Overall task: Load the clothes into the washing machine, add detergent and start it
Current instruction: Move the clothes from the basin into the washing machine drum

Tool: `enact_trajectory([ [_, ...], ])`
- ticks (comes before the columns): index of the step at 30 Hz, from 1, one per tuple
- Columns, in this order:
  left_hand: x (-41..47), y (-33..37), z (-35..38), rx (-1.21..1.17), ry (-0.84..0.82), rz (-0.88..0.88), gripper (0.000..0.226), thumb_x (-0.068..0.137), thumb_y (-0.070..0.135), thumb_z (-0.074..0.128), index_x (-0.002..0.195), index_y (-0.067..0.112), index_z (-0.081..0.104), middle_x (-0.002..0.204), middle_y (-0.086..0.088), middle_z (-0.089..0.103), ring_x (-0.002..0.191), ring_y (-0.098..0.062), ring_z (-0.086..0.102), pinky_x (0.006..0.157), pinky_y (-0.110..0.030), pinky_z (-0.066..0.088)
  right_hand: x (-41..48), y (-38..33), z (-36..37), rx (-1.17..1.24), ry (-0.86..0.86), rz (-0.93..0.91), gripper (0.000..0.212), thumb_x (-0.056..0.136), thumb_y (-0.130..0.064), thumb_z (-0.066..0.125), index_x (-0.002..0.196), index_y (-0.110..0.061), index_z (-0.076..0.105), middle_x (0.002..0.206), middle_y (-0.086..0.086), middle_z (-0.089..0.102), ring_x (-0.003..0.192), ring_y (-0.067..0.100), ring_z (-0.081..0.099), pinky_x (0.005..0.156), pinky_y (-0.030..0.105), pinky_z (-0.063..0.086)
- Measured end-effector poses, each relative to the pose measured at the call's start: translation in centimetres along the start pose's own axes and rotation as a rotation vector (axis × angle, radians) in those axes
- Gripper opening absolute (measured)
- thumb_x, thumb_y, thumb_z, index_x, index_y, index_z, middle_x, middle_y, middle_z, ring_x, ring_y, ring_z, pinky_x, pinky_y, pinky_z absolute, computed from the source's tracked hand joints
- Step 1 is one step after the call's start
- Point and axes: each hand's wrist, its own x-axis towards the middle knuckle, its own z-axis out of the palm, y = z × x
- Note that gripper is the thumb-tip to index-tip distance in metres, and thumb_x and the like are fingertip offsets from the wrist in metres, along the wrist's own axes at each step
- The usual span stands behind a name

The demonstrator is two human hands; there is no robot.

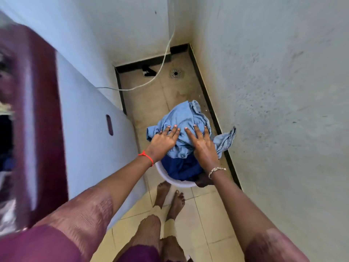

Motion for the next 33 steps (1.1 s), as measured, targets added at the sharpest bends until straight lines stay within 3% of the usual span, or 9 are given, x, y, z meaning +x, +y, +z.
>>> enact_trajectory([
  [3,-2.0,-0.8,-5.3,-0.017,0.066,-0.073,0.064,0.045,-0.004,0.083,0.107,0.002,0.069,0.107,-0.01,0.071,0.088,-0.024,0.071,0.043,-0.023,0.051,-1.0,-2.6,-4.9,-0.024,0.042,-0.019,0.079,0.08,0.014,0.042,0.146,-0.025,0.022,0.155,0.011,0.016,0.141,0.041,0.011,0.091,0.048,0.045],
  [11,-9.6,-5.2,-14.5,0.105,0.348,-0.128,0.042,0.072,0.0,0.047,0.108,0.004,0.069,0.105,-0.009,0.072,0.082,-0.023,0.072,0.042,-0.025,0.051,-3.4,-10.7,-12.3,0.067,0.31,-0.221,0.076,0.069,0.02,0.048,0.136,-0.017,0.044,0.142,0.019,0.042,0.128,0.047,0.036,0.073,0.049,0.051],
  [15,-14.0,-8.3,-18.6,0.138,0.499,-0.201,0.048,0.075,0.003,0.034,0.11,0.002,0.067,0.107,-0.01,0.071,0.083,-0.025,0.072,0.046,-0.028,0.056,-3.5,-16.1,-15.9,0.081,0.42,-0.326,0.071,0.074,0.015,0.047,0.137,-0.018,0.044,0.143,0.016,0.041,0.129,0.044,0.036,0.089,0.054,0.045],
  [21,-21.3,-13.1,-24.2,0.187,0.731,-0.276,0.045,0.079,0.004,0.035,0.113,0.0,0.065,0.109,-0.013,0.07,0.086,-0.027,0.071,0.056,-0.033,0.059,-4.3,-25.4,-20.3,0.131,0.625,-0.497,0.066,0.068,0.013,0.047,0.128,-0.013,0.055,0.13,0.018,0.054,0.111,0.045,0.049,0.081,0.054,0.05],
  [28,-30.8,-19.6,-28.8,0.354,0.905,-0.284,0.04,0.082,0.007,0.041,0.112,0.005,0.067,0.108,-0.006,0.071,0.086,-0.021,0.071,0.055,-0.027,0.056,-5.0,-36.9,-22.6,0.205,0.866,-0.609,0.066,0.064,0.016,0.045,0.122,-0.012,0.06,0.126,0.016,0.058,0.113,0.042,0.051,0.082,0.05,0.051],
  [33,-37.7,-24.4,-29.8,0.434,0.947,-0.251,0.035,0.082,0.004,0.046,0.108,0.007,0.069,0.104,-0.005,0.072,0.083,-0.021,0.071,0.052,-0.027,0.056,-5.5,-45.0,-20.9,0.312,0.929,-0.629,0.066,0.064,0.017,0.047,0.122,-0.012,0.06,0.127,0.018,0.057,0.115,0.04,0.051,0.089,0.047,0.049],
])
